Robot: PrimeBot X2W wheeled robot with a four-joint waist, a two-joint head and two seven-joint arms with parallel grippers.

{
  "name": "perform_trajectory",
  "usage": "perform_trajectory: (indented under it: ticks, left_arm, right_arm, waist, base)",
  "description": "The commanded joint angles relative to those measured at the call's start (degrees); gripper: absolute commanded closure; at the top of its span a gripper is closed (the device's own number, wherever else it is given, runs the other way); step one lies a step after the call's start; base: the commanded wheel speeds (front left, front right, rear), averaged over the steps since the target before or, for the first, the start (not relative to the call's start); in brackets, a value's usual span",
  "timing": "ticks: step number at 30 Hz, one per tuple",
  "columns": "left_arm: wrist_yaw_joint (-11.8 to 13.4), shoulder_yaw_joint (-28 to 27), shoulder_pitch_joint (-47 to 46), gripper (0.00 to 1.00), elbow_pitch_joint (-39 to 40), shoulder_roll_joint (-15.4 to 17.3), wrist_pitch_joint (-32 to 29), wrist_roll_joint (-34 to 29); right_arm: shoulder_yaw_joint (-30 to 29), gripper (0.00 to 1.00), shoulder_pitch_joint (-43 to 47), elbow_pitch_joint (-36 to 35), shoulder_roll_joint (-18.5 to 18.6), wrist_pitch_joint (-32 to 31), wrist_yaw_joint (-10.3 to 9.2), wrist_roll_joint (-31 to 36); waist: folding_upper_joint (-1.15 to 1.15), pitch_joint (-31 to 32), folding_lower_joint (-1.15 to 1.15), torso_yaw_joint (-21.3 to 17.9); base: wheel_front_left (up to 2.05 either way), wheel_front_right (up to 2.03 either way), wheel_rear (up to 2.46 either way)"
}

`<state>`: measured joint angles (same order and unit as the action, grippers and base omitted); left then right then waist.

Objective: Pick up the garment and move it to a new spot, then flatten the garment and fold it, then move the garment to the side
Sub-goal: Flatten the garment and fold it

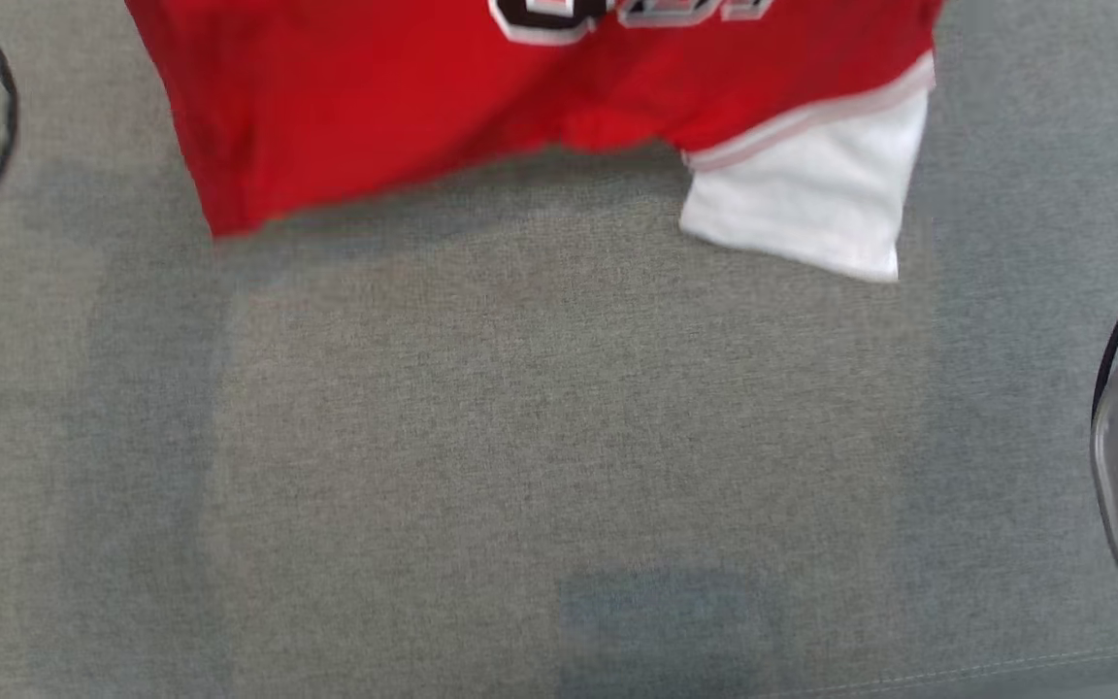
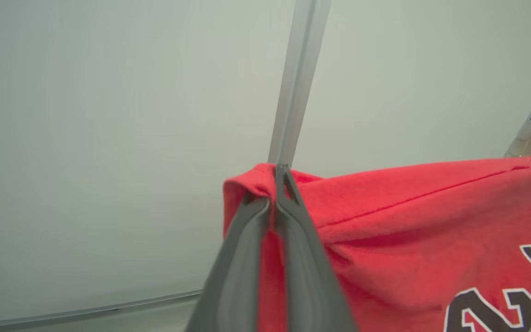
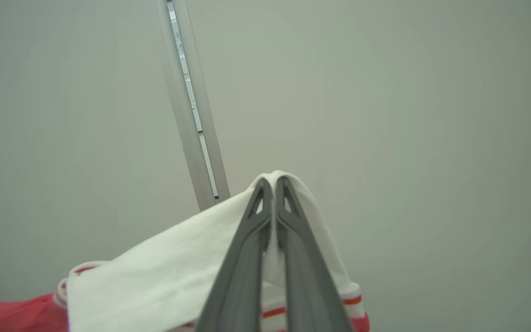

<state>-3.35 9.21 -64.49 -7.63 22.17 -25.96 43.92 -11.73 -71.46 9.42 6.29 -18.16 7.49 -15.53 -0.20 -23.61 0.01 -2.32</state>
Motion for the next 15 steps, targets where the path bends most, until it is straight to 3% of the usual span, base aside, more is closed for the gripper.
perform_trajectory:
  ticks: [1,6,8,11,15]
  left_arm:
    - [-0.86,-0.27,-7.44,1.00,-4.92,-1.02,5.65,-3.17]
    - [-2.92,0.14,-17.49,1.00,-15.77,-2.24,19.15,-6.94]
    - [-3.38,0.77,-18.12,1.00,-17.22,-1.92,21.25,-7.04]
    - [-4.11,3.66,-15.55,1.00,-20.71,-1.05,26.05,-5.40]
    - [-4.17,13.47,-4.56,1.00,-17.44,2.17,30.40,-0.06]
  right_arm:
    - [-0.92,1.00,-7.16,3.41,-0.70,3.98,-0.01,2.70]
    - [0.19,1.00,-16.69,10.71,-1.49,11.41,-0.01,4.71]
    - [0.68,1.00,-16.91,11.63,-1.09,12.37,-0.01,4.17]
    - [3.67,1.00,-12.14,12.98,1.12,14.52,-0.02,1.64]
    - [7.02,1.00,3.38,9.87,3.78,16.32,-0.01,-4.17]
  waist:
    - [0.20,-9.38,-0.01,2.32]
    - [0.20,-10.39,-0.01,2.22]
    - [0.20,-10.10,-0.01,2.10]
    - [0.20,-8.21,-0.01,1.73]
    - [0.20,-4.61,-0.01,1.39]
  base:
    - [0.00,0.00,0.00]
    - [0.00,0.00,0.00]
    - [0.00,0.00,0.00]
    - [0.00,0.00,0.00]
    - [0.00,0.00,0.00]
